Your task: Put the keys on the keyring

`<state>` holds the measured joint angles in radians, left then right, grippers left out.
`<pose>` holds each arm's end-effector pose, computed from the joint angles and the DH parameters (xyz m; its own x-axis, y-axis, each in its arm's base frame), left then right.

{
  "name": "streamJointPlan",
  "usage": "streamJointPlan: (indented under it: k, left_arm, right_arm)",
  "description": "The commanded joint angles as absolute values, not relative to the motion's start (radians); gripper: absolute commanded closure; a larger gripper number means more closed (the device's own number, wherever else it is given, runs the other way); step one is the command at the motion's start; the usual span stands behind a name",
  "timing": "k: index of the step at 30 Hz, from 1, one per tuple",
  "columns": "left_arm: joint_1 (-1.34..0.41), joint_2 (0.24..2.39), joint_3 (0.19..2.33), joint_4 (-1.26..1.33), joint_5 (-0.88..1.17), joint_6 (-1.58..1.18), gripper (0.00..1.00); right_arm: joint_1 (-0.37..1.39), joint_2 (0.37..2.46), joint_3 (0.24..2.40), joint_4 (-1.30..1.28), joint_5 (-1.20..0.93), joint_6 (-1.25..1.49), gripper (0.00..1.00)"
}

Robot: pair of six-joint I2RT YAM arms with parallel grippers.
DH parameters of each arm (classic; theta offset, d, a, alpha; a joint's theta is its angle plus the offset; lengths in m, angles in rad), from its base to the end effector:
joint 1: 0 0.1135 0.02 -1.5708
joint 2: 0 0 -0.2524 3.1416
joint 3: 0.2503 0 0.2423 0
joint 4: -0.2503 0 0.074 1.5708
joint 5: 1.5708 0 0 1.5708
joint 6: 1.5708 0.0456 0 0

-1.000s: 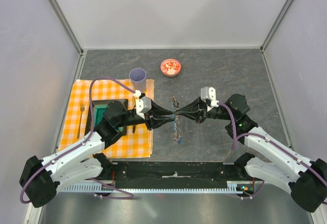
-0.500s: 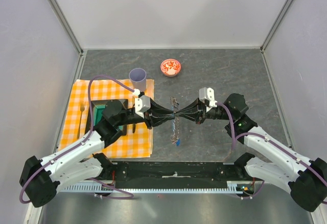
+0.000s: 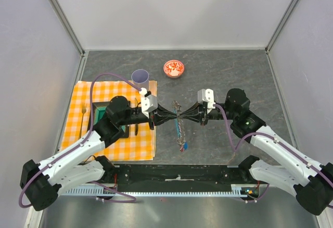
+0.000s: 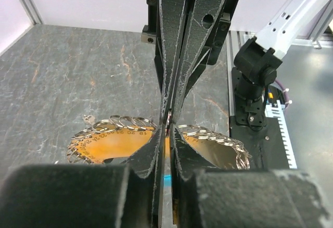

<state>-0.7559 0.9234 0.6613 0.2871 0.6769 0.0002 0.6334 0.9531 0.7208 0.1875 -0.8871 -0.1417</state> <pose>0.1402 -0.1714 0.3147 0.0184 -0.0171 -0.9997 0.9903 0.1377 0.0159 0.1554 0.1580 0.3190 0.1052 -0.0334 -0.9939 -0.9932 0.0465 -0.1067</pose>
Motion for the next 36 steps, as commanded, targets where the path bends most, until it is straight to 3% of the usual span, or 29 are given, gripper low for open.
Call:
streamJointPlan:
  k: [1, 4, 9, 12, 15, 23, 26, 30, 32, 36]
  left_arm:
    - [-0.755, 0.937, 0.730, 0.175, 0.666, 0.087, 0.90]
    - [-0.755, 0.962, 0.742, 0.155, 0.683, 0.089, 0.98]
    - [-0.759, 0.985, 0.750, 0.153, 0.707, 0.087, 0.98]
    - [-0.758, 0.996, 0.759, 0.137, 0.706, 0.089, 0.82]
    - [-0.762, 1.012, 0.772, 0.115, 0.698, 0.092, 0.73]
    - [-0.788, 1.037, 0.790, 0.086, 0.676, 0.118, 0.72]
    - [-0.792, 1.042, 0.792, 0.084, 0.667, 0.123, 0.76]
    - [-0.792, 1.048, 0.792, 0.080, 0.663, 0.129, 0.98]
    - [-0.798, 1.045, 0.782, 0.086, 0.657, 0.136, 0.98]
    - [-0.799, 1.006, 0.718, 0.199, 0.617, 0.137, 0.98]
  right_arm:
    - [0.632, 0.960, 0.819, 0.037, -0.857, -0.262, 1.00]
    - [0.634, 0.982, 0.854, -0.032, -0.859, -0.291, 1.00]
    - [0.632, 0.992, 0.890, -0.078, -0.850, -0.314, 1.00]
    - [0.632, 1.008, 0.919, -0.147, -0.842, -0.343, 1.00]
    - [0.635, 1.019, 0.934, -0.161, -0.844, -0.354, 1.00]
    - [0.644, 1.045, 0.956, -0.209, -0.841, -0.383, 1.00]
    - [0.647, 1.055, 0.966, -0.235, -0.835, -0.396, 1.00]
    - [0.653, 1.058, 0.974, -0.252, -0.827, -0.402, 1.00]
    - [0.655, 1.060, 0.973, -0.250, -0.825, -0.397, 1.00]
    - [0.655, 1.023, 0.913, -0.096, -0.761, -0.290, 0.79]
